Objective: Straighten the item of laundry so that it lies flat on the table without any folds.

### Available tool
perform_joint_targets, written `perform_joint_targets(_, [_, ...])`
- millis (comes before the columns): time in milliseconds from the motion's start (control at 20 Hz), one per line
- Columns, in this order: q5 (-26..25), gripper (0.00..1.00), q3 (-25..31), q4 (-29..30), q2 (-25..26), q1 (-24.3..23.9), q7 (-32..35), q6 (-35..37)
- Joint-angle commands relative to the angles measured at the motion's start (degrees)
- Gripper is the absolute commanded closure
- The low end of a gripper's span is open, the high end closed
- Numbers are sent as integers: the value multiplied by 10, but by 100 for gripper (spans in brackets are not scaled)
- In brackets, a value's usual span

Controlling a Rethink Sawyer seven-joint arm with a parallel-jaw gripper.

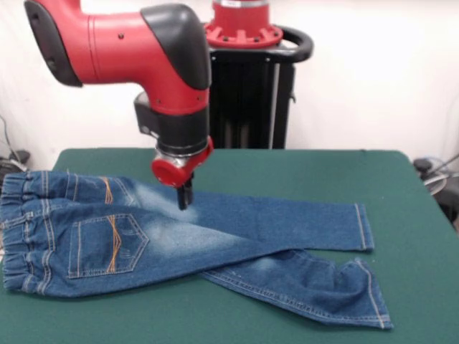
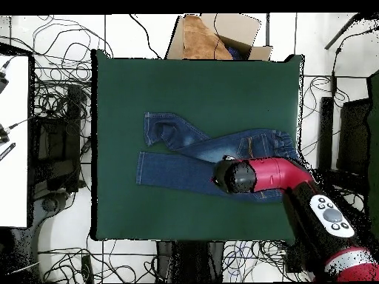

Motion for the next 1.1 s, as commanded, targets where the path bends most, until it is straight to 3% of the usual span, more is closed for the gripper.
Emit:
perform_joint_targets(50, [4, 100, 109, -27, 32, 24, -122, 69])
perform_joint_targets(350, [20, 100, 147, -40, 27, 35, -133, 84])
perform_joint_targets(1100, [-1, 100, 155, -98, 62, 68, -137, 164])
